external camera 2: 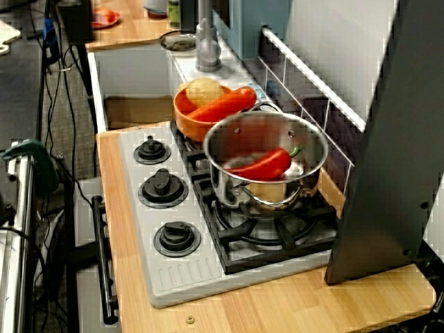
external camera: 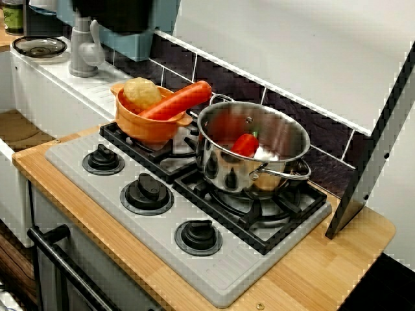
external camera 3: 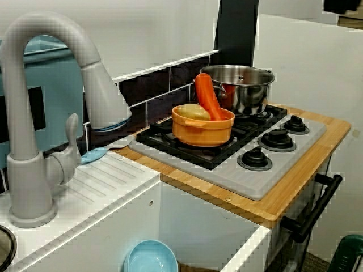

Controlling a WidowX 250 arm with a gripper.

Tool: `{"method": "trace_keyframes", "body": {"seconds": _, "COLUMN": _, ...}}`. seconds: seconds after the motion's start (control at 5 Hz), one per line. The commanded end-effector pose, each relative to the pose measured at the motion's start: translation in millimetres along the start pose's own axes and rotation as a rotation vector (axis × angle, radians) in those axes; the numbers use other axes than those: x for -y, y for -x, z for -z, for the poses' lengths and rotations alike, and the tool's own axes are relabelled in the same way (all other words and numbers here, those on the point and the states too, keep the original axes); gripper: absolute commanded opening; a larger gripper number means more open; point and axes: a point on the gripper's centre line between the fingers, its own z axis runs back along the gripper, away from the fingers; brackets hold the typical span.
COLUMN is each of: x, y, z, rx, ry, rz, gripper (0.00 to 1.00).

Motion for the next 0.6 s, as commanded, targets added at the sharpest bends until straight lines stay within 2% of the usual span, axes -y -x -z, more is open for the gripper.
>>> {"method": "trace_keyframes", "body": {"seconds": 0.0, "x": 9.6, "y": -65.9, "z": 25.0, "rx": 0.052, "ry": -0.088, "rz": -0.060, "gripper": 1.00}}
{"method": "trace_keyframes", "body": {"seconds": 0.4, "x": 24.5, "y": -115.0, "z": 62.9, "rx": 0.136, "ry": -0.196, "rz": -0.075, "gripper": 1.00}}
